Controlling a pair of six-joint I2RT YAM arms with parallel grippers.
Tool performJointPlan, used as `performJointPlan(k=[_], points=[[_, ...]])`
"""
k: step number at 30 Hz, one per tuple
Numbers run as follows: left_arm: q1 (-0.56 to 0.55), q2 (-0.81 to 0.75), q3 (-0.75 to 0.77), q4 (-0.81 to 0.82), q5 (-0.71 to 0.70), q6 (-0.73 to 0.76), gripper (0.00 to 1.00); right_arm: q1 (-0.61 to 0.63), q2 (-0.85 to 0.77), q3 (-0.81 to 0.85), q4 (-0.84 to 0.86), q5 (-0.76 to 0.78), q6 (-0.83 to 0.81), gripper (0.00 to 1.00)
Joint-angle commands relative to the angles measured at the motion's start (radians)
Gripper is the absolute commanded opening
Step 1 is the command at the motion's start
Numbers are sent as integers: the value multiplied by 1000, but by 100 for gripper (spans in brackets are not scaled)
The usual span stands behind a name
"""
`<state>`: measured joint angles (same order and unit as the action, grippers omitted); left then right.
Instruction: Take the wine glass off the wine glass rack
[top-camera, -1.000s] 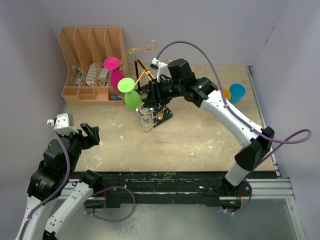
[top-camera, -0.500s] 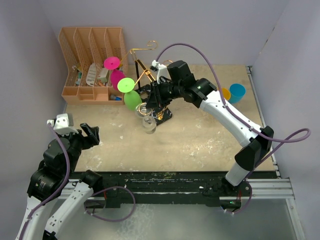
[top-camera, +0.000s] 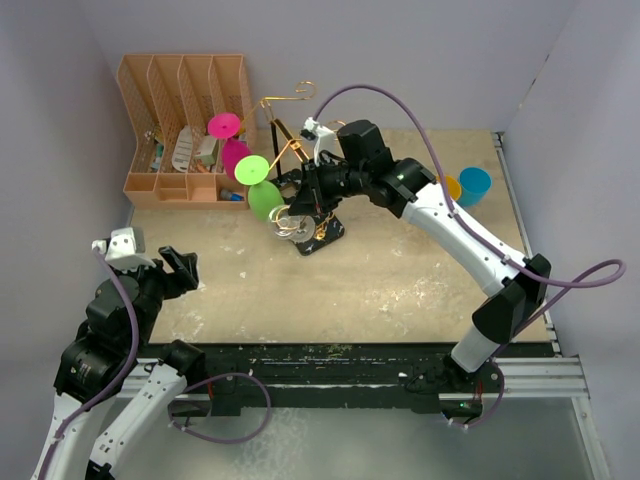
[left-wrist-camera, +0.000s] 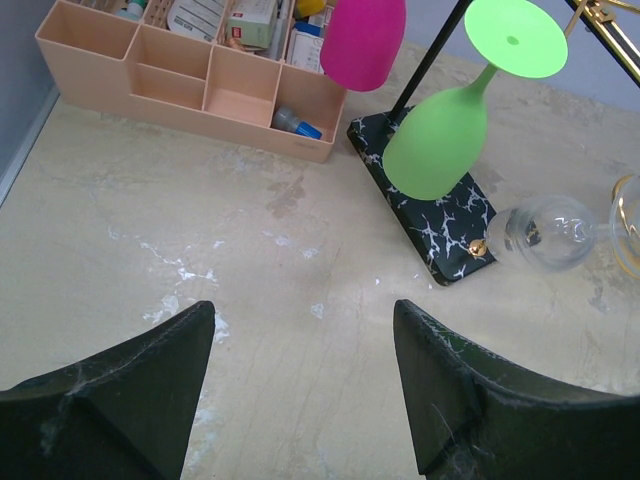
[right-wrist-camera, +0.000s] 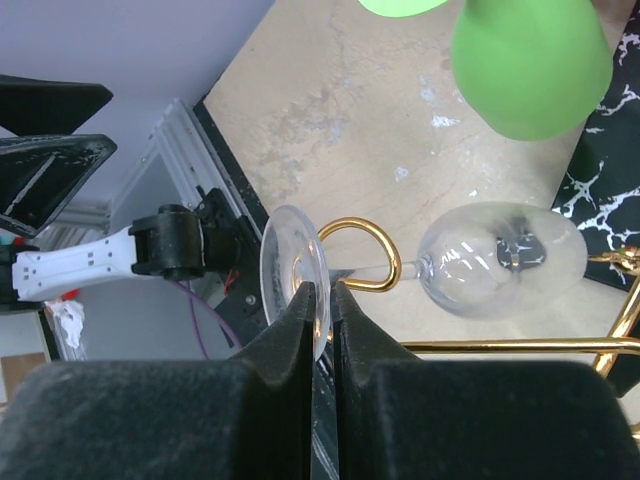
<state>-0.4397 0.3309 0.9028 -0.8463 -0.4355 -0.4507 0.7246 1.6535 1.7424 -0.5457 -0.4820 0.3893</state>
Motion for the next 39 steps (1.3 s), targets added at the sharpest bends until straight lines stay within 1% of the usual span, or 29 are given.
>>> performJointPlan(k=[1,5,9,15,22,24,29,36,39], points=[[-2,-10,-1,33,-17,-9,75,12,-43,-11,39,-75,11,10],[-2,-9,-1,32,-18,-9,75,11,-40,-15,52,-102,13,17],[-2,-12,-1,32,-20,-10,75,12,-35,-18,62,-123,13,21],[-2,-13,-1,30,-21,-11,75,11,-32,-17,74,-131,20,23],[-2,-16,-1,30,-22,-10,75,11,-25,-24,97,-123,32,29],[-2,-17,-1,32,-19,-11,74,12,-22,-21,97,-107,39,31],[-2,-5,-1,35,-4,-8,74,12,-20,0,61,-33,62,34],[-2,8,3,48,24,3,74,12,-8,17,71,-34,78,37],[-2,44,11,52,47,14,74,11,-2,18,79,-33,83,37]])
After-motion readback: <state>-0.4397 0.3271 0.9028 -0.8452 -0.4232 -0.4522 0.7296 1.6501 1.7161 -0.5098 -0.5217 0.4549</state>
